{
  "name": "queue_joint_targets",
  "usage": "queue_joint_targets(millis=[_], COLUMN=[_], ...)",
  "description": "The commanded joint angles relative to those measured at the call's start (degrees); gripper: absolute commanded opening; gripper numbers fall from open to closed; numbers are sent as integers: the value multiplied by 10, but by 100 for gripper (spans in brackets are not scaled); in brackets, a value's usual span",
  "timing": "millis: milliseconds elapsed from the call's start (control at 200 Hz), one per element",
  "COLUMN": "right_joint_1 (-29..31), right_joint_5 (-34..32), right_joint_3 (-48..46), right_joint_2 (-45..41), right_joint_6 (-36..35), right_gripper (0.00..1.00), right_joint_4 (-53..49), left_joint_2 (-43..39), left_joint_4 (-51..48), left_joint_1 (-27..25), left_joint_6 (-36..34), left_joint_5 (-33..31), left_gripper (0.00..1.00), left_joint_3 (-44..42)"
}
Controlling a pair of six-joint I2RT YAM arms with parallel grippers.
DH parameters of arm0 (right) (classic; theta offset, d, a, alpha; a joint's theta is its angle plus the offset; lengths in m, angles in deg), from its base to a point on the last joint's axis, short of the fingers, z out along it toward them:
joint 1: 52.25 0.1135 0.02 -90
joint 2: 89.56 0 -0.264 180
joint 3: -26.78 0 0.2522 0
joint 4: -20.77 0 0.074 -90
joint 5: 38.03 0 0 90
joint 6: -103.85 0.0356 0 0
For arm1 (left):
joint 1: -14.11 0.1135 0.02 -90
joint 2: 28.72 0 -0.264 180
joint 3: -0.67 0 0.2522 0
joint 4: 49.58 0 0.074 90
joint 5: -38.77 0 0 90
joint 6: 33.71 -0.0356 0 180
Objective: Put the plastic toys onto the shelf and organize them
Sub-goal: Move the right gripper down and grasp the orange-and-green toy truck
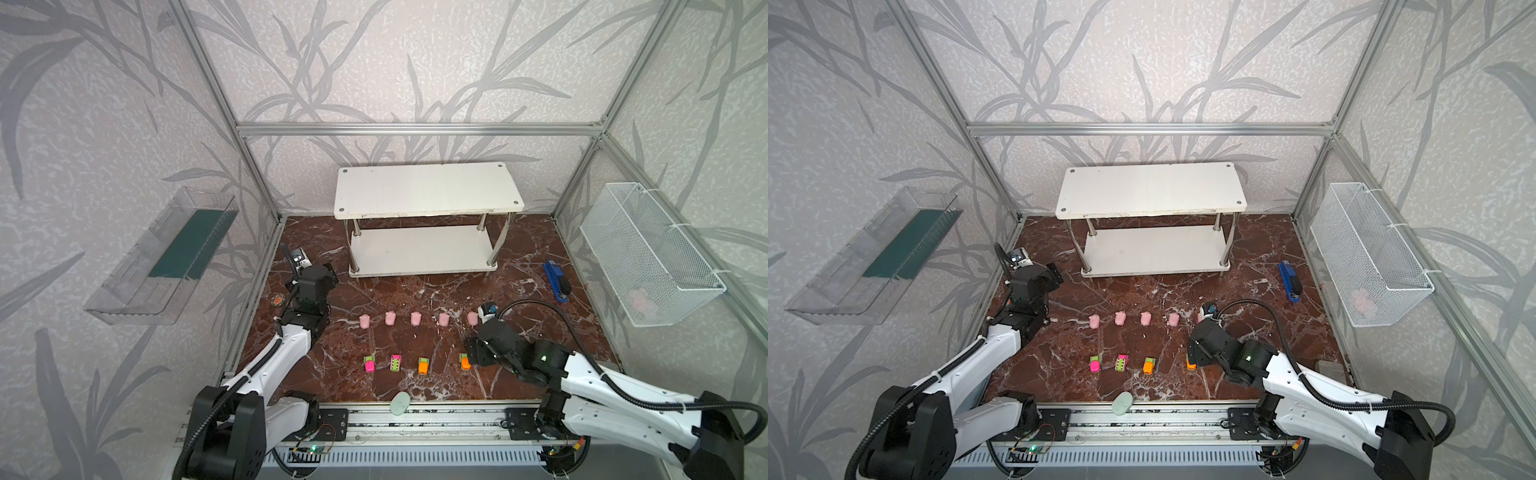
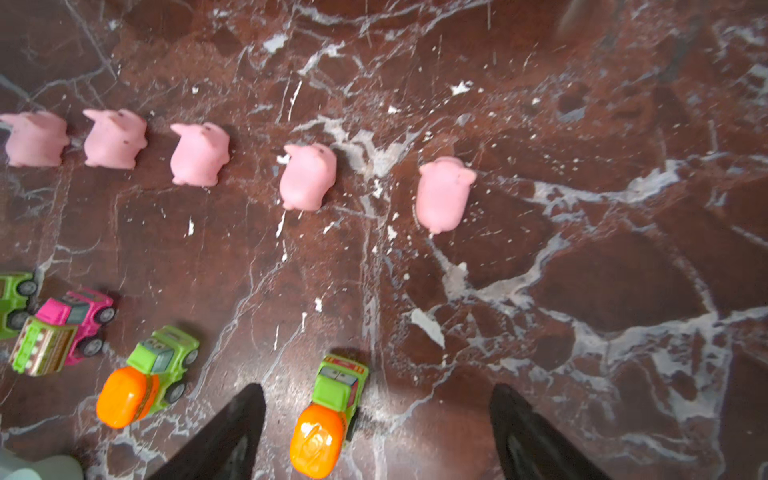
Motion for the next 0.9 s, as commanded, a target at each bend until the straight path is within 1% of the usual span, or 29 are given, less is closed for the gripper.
queue_joint_targets(millis=[0,135,290,315,325,340,480,745,895], right_joint_1=[23,31,38,38,51,55,59,61,61], right_joint_5=[-5,31,39,39,39,38,36,58,73], right_joint_3=[10,23,33,33,32,32,31,30,31], right_joint_2=[20,70,112,115,115,116,115,126,145], right_joint_6=[47,47,53,55,56,57,61,64,56], right_gripper=[83,81,75,74,74,73,66,65,60], right_joint_4=[-27,-24,-22,-21,-21,-20,-21,-27,-10], left_joint_2=[7,12,17,16,17,17,17,24,30], left_joint_4=[-4,0,2,2,3,3,7,13,16], left_joint_1=[0,0,-1,0,0,0,0,0,-1], left_joint_6=[19,22,23,23,24,24,25,25,28], left_joint_5=[-4,0,3,3,2,3,0,1,4], left_gripper=[85,85,84,84,84,84,84,84,84], left_joint_3=[6,4,0,-1,-1,-2,-10,-12,-13])
